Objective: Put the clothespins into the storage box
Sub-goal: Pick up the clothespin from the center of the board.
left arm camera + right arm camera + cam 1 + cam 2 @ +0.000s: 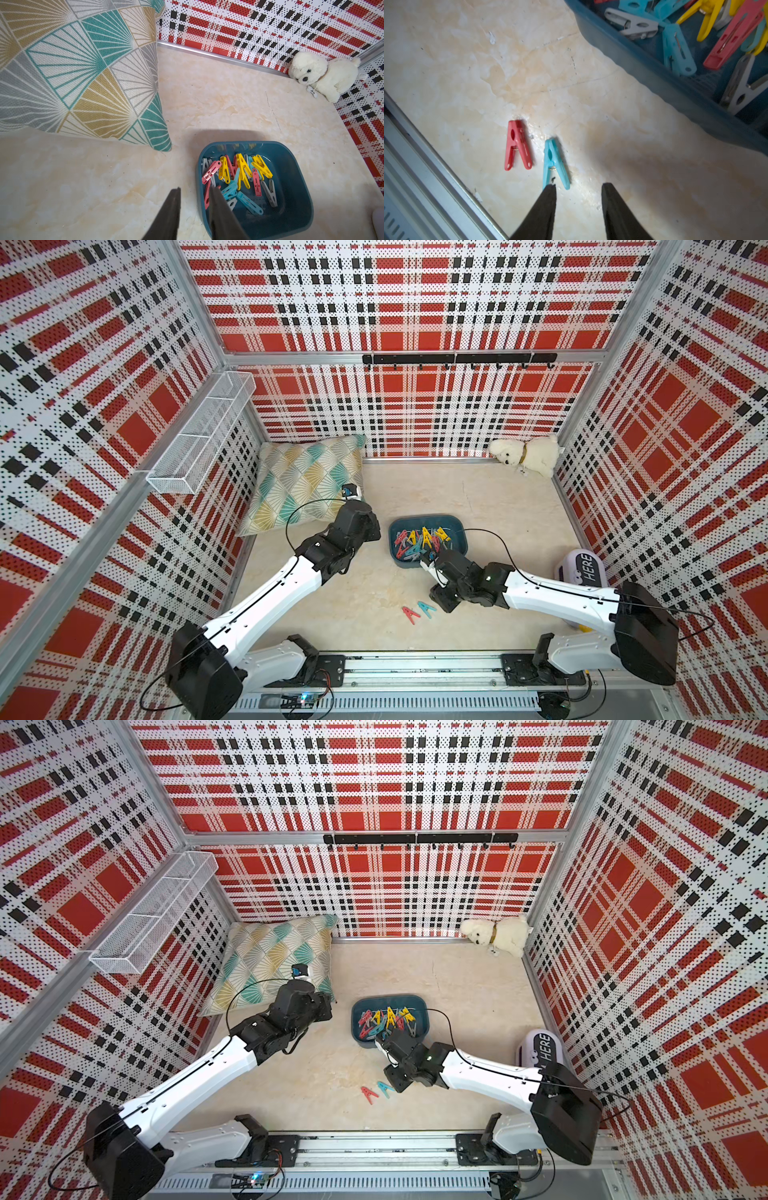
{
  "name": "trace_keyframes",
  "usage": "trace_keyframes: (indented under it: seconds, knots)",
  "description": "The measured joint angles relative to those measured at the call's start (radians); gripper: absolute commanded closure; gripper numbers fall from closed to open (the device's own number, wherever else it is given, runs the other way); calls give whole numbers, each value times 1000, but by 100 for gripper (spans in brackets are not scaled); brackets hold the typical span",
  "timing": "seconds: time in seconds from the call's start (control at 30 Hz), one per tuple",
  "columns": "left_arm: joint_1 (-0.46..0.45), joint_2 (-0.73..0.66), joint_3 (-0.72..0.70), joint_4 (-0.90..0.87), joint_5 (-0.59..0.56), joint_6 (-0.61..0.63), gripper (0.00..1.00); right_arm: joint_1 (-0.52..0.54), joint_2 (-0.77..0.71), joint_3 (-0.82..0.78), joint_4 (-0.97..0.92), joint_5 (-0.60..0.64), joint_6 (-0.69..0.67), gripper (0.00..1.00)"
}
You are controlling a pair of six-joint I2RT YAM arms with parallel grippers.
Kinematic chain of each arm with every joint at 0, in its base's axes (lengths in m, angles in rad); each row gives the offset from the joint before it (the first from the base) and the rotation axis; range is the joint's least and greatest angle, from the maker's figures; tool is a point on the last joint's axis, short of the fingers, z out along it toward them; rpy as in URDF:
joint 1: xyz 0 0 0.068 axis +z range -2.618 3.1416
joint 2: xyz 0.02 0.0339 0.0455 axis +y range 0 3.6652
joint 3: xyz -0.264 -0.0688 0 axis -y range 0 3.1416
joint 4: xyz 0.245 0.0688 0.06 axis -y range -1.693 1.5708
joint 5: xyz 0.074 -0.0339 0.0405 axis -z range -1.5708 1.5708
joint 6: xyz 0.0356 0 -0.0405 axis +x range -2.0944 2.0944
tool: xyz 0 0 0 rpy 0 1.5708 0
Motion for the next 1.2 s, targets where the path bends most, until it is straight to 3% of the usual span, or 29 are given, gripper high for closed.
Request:
trace_keyframes:
  seconds: [0.23, 0.83, 1.2]
  knots:
    - [2, -1, 0, -1, -5, 0, 70, 59, 87, -15, -2, 27, 21, 58]
    - [5, -1, 0, -5, -7, 4, 70, 93, 168, -16, 20, 48, 49, 65]
    - [9, -1, 0, -5, -7, 3, 70, 97, 213, 16, 60, 69, 42, 89]
